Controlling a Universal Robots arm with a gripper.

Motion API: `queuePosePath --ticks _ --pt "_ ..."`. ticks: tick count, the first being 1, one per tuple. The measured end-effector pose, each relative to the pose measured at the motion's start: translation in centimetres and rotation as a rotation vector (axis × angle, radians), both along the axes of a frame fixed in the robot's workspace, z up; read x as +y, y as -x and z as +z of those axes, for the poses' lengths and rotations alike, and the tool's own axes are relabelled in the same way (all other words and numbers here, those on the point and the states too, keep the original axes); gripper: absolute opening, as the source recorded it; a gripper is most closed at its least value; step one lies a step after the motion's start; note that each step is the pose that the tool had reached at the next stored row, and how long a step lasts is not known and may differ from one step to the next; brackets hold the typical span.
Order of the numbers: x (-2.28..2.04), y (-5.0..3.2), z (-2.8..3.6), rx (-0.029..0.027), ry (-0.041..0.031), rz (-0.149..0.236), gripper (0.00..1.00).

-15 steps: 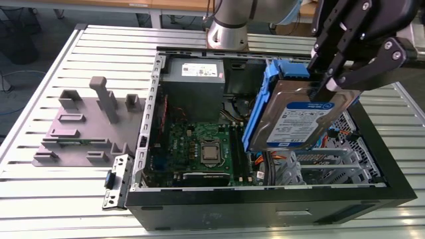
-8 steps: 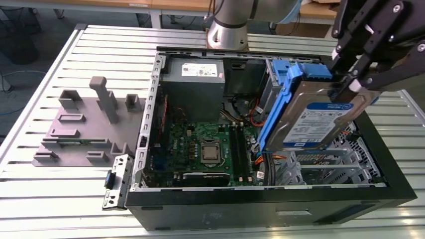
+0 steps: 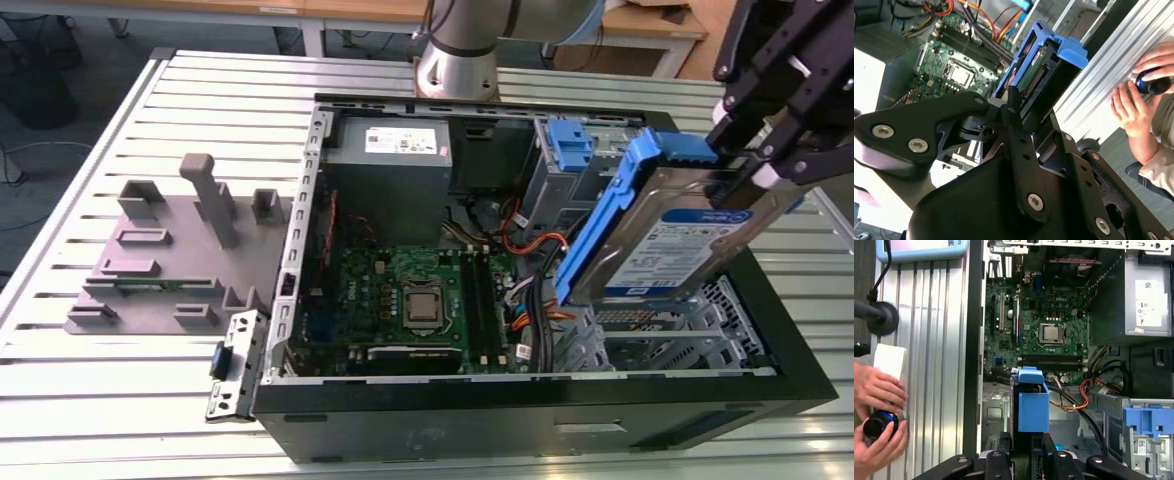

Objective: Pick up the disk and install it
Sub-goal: 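Pick up the disk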

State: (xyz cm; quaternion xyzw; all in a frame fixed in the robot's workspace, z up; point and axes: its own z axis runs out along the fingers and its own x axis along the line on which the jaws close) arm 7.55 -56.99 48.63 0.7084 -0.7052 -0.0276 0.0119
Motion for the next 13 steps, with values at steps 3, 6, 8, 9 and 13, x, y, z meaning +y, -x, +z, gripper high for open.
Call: queuePosePath --ticks 3,6,8,9,13 --pt "-0.16 -0.95 -0.18 0.0003 0.0000 0.000 0.35" --pt "-0.35 -1.74 -0.45 0.0005 -0.0001 0.000 0.35" --pt "-0.56 -2.17 -0.65 0.0006 -0.0001 0.000 0.35" --pt "-0.71 -2.36 -0.76 0.0006 -0.0001 0.000 0.35" --pt "-1.07 -3.12 -1.14 0.0007 -0.0003 0.000 0.35"
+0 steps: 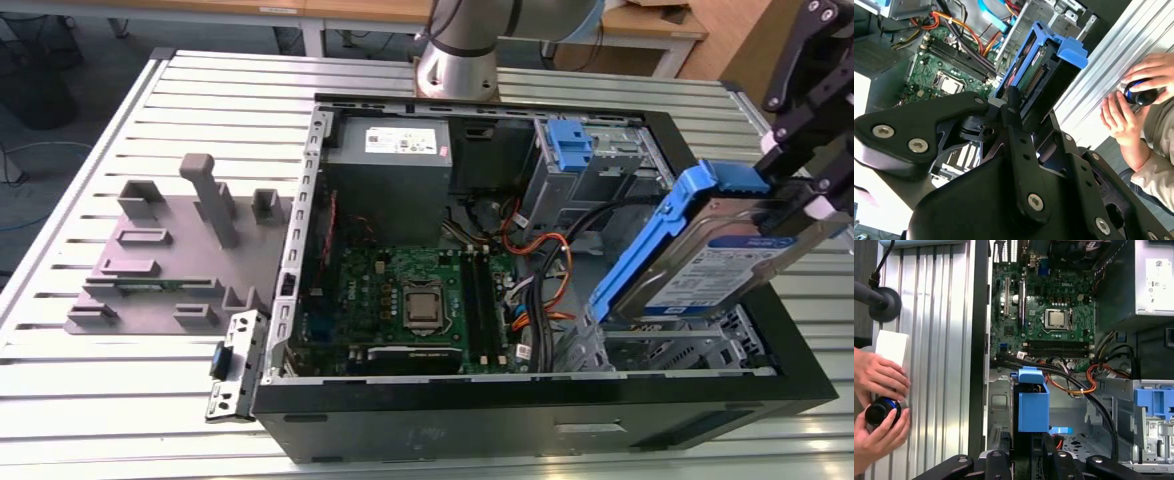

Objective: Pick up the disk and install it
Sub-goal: 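Pick up the disk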

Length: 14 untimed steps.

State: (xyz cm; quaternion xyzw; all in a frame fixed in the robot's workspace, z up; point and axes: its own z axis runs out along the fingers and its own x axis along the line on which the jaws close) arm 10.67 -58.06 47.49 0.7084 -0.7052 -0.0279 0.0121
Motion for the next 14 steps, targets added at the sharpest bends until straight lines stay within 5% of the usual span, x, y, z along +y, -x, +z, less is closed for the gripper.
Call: queuePosePath --ticks 14 --pt "-0.05 -1.32 -1.49 0.0004 0.0000 0.000 0.35"
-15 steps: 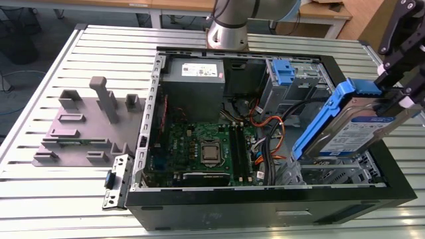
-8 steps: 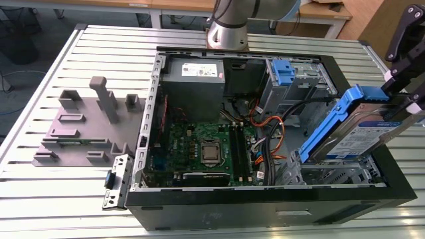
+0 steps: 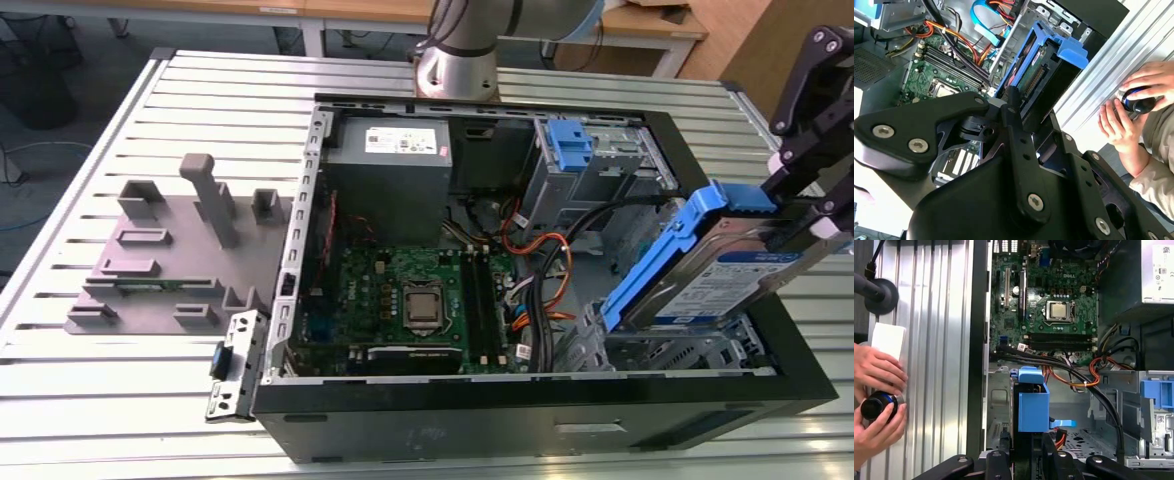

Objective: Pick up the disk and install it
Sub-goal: 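Insert the disk into the insertion slot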

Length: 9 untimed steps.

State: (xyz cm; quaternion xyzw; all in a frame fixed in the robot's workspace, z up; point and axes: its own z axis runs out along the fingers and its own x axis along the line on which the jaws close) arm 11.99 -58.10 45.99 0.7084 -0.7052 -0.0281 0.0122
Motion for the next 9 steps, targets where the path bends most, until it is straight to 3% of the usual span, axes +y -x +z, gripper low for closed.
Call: queuePosePath --ticks 9 --pt "0.58 -0.02 -0.39 0.0000 -0.0012 0.000 0.35"
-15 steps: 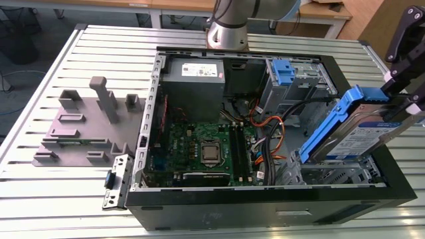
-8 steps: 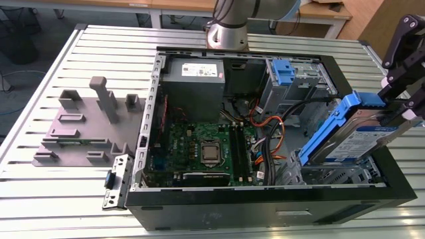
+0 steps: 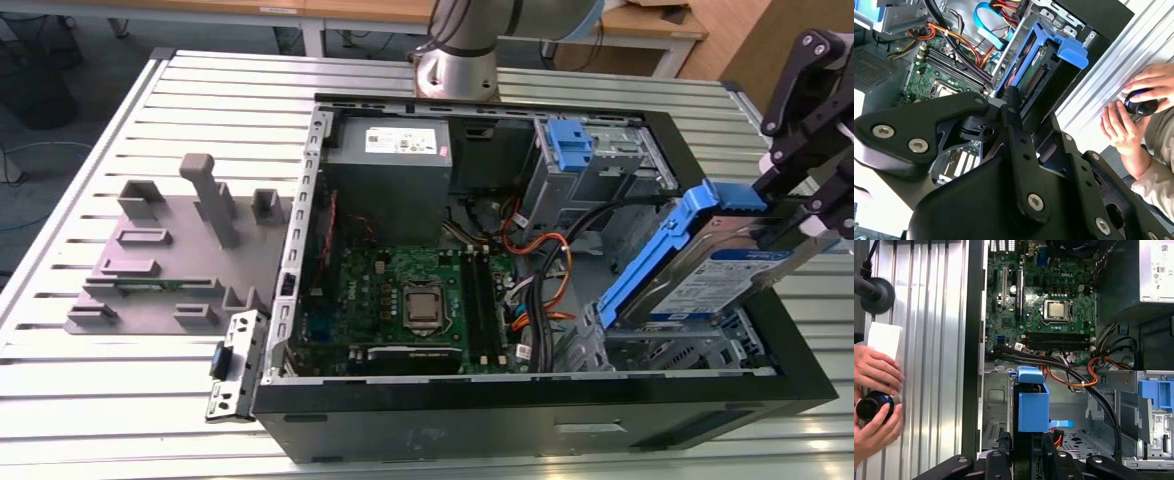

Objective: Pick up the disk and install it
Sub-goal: 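Insert the disk into the insertion slot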

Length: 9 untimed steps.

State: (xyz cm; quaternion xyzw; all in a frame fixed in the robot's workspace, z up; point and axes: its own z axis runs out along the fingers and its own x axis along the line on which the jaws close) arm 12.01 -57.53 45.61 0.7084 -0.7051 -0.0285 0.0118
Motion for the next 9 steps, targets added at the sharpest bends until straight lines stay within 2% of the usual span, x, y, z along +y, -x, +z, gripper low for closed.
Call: queuePosePath --ticks 4,9 --pt "0.24 0.00 -0.09 0.0000 -0.0013 -0.001 0.35" --pt "0.26 -0.08 -0.24 0.0000 -0.0015 -0.011 0.35"
